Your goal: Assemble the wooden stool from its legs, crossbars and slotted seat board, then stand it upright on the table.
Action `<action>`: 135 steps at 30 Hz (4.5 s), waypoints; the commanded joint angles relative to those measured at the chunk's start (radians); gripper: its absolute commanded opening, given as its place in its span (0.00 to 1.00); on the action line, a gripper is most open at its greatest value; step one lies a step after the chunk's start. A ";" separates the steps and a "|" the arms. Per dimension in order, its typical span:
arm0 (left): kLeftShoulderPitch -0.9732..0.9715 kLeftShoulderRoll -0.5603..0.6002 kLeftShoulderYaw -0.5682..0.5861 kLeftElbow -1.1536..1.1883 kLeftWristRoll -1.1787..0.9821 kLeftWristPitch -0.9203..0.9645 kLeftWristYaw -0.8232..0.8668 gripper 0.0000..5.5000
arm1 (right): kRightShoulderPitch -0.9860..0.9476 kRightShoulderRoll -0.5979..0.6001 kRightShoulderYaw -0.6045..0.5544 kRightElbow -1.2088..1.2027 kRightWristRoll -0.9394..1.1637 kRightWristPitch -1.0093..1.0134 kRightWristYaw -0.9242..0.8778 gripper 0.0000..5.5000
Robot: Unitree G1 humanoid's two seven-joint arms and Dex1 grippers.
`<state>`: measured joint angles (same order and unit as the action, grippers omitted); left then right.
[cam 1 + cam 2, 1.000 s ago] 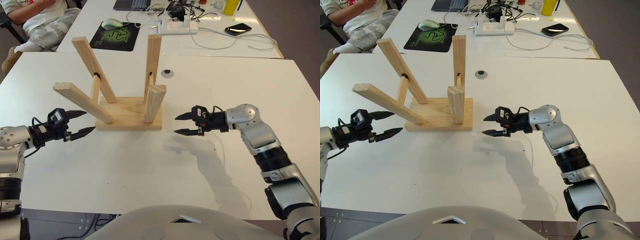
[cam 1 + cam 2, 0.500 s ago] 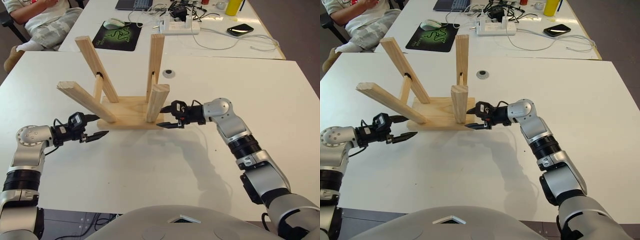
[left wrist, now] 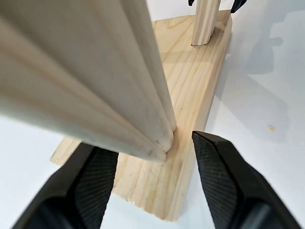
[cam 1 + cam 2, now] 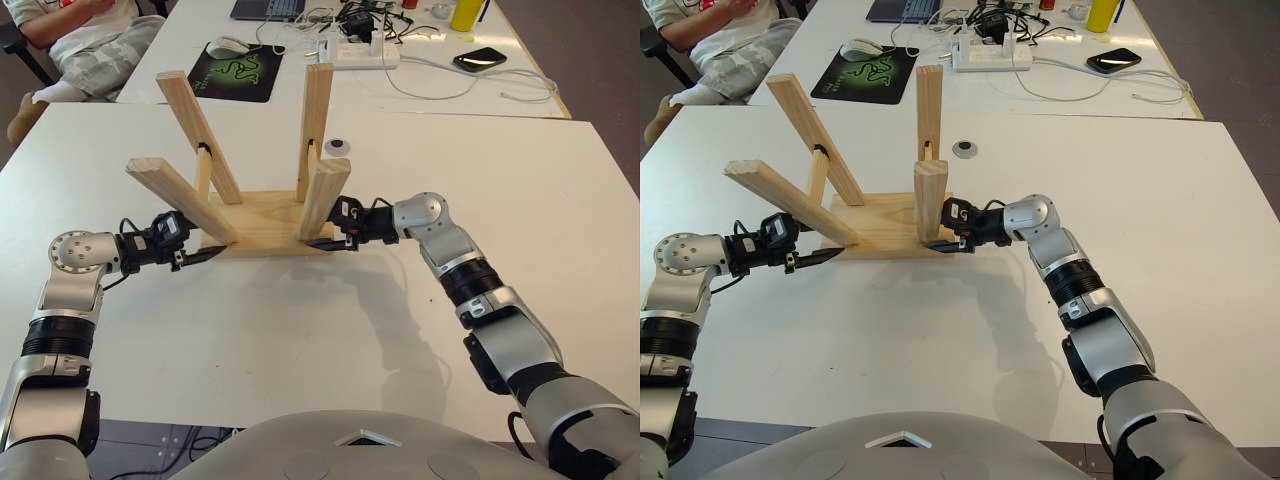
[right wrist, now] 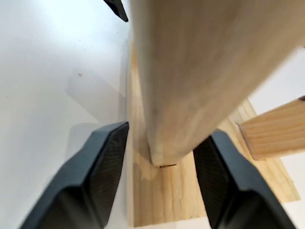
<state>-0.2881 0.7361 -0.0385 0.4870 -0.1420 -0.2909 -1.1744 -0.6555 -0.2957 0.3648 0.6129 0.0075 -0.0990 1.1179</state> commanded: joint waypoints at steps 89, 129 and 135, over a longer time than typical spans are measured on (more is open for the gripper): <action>-0.054 0.151 -0.028 -0.341 -0.623 1.356 -0.005 0.48 | -0.022 -0.643 -0.068 -0.184 0.720 1.340 0.492 0.50; 0.245 -0.076 -0.187 -0.306 0.003 -0.066 -0.006 0.48 | 0.427 -0.410 -0.233 0.127 0.338 -0.491 0.426 0.50; 0.240 -0.096 -0.204 -0.306 -0.007 -0.043 -0.013 0.48 | 0.423 -0.387 -0.231 0.114 0.339 -0.482 0.484 0.50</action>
<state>-0.0400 0.6408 -0.2339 0.1862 -0.1488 -0.3463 -1.1812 -0.2175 -0.6848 0.1386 0.7351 0.3587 -0.5807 1.5807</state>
